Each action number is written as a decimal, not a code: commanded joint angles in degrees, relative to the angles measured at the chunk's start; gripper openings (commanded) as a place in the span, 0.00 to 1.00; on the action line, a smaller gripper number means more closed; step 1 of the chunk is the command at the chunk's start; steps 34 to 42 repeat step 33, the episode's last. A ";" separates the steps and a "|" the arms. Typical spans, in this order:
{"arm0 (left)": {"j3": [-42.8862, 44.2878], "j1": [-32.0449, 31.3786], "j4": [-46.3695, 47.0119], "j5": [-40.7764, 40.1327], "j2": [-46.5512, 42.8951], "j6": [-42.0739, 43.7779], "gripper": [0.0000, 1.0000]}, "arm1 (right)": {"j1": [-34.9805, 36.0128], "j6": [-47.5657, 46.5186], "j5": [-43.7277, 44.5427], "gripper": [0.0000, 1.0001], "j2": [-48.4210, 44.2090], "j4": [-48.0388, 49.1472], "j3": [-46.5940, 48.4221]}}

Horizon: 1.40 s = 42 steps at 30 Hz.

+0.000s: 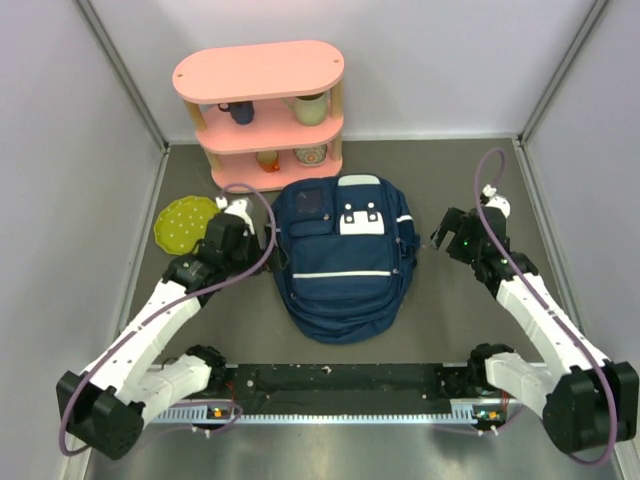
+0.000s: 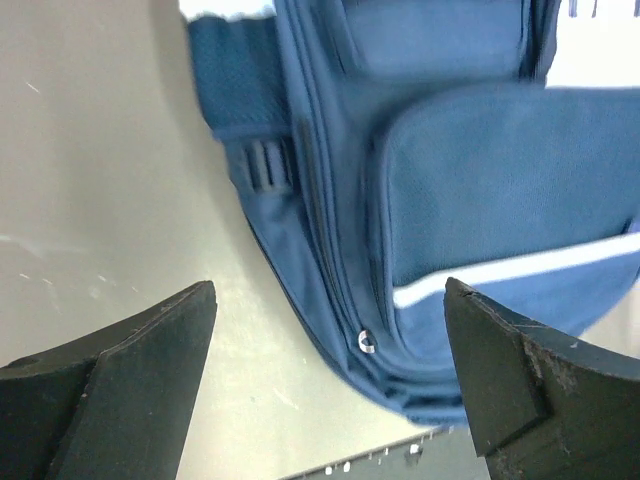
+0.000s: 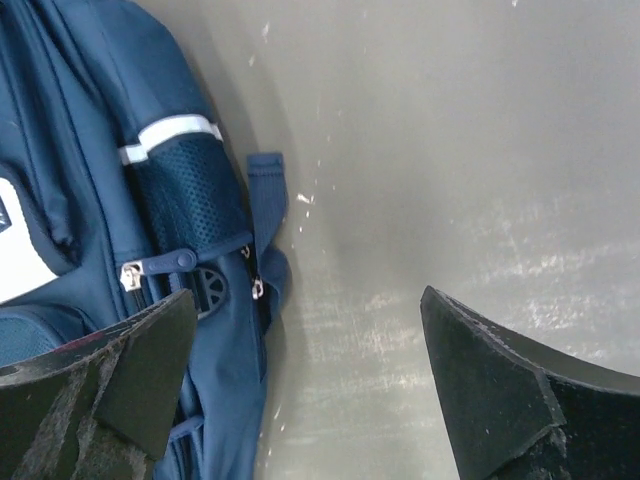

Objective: Pack the student bag
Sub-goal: Zip the student bag at the center of the board, then reset both arms

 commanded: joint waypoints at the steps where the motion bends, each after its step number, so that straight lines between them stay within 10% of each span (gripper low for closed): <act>1: 9.10 11.63 0.99 1.92 3.34 4.28 0.99 | -2.86 2.41 -12.19 0.91 3.24 -2.42 3.84; 7: 16.69 23.63 0.12 0.28 8.54 5.96 0.99 | -3.04 2.67 -11.49 0.99 3.25 -2.33 4.02; 19: 3.25 23.91 9.15 0.37 -1.82 2.97 0.99 | -2.95 -9.01 16.36 0.99 0.70 2.23 0.77; 42: 0.07 23.82 9.79 -8.67 -5.61 6.31 0.99 | -2.95 -20.79 24.07 0.99 6.67 26.73 -9.42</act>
